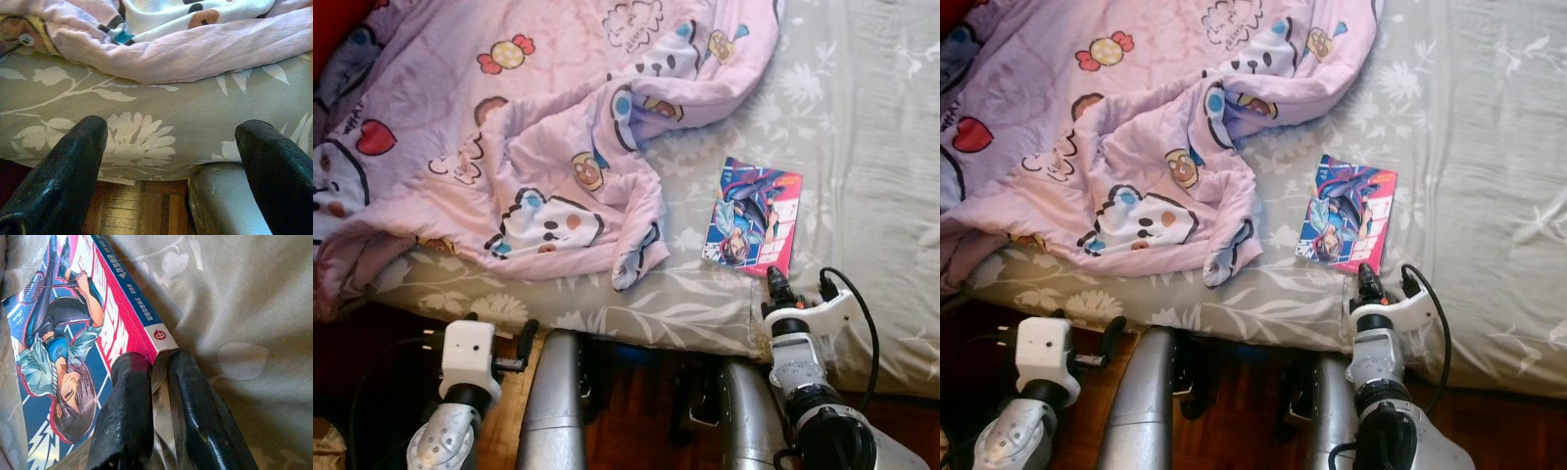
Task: Clean up the room
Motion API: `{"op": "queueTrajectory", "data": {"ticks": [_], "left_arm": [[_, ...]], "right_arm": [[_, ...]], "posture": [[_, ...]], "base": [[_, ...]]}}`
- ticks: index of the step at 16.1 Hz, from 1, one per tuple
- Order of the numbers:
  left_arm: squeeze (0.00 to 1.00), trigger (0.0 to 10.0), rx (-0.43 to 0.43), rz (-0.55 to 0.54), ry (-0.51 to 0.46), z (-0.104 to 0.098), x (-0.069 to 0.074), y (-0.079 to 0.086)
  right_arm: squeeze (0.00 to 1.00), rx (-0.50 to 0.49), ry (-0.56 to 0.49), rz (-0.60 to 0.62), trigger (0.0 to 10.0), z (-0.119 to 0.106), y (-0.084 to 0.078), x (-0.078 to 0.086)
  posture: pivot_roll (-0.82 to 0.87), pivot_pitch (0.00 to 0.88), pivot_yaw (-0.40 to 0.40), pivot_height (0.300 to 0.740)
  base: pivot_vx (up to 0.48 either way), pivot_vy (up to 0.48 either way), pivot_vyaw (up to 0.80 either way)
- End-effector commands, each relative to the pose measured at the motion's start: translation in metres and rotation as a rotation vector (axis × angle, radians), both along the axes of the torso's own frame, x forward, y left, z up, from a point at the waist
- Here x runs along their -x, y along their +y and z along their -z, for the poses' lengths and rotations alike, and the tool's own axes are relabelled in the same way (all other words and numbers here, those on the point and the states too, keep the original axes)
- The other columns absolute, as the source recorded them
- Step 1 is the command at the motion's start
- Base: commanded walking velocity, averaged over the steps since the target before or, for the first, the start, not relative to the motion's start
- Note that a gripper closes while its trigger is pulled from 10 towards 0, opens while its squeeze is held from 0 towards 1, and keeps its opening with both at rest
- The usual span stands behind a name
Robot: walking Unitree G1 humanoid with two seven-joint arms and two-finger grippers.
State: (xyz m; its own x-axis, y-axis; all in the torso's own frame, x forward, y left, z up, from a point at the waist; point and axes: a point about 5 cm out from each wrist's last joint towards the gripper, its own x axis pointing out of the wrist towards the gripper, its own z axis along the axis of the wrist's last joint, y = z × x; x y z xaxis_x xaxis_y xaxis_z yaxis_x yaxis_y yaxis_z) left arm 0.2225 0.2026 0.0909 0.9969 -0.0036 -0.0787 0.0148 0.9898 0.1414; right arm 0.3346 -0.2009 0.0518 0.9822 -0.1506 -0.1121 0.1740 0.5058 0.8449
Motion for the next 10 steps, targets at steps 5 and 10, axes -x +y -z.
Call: {"op": "queueTrajectory", "data": {"ticks": [5,10], "left_arm": [[0.0,10.0,0.006,-0.02,0.045,0.02,-0.01,0.001],[0.0,10.0,-0.003,-0.034,0.033,0.024,-0.032,0.006]], "right_arm": [[0.0,0.098,-0.006,-0.044,0.0,0.006,0.002,0.007],[0.0,0.186,0.099,-0.07,10.0,0.034,0.006,0.032]], "posture": [[0.31,0.473,-0.007,0.608],[0.27,0.372,-0.038,0.608]], "base": [[0.0,0.0,0.0],[0.0,0.0,0.0]]}}
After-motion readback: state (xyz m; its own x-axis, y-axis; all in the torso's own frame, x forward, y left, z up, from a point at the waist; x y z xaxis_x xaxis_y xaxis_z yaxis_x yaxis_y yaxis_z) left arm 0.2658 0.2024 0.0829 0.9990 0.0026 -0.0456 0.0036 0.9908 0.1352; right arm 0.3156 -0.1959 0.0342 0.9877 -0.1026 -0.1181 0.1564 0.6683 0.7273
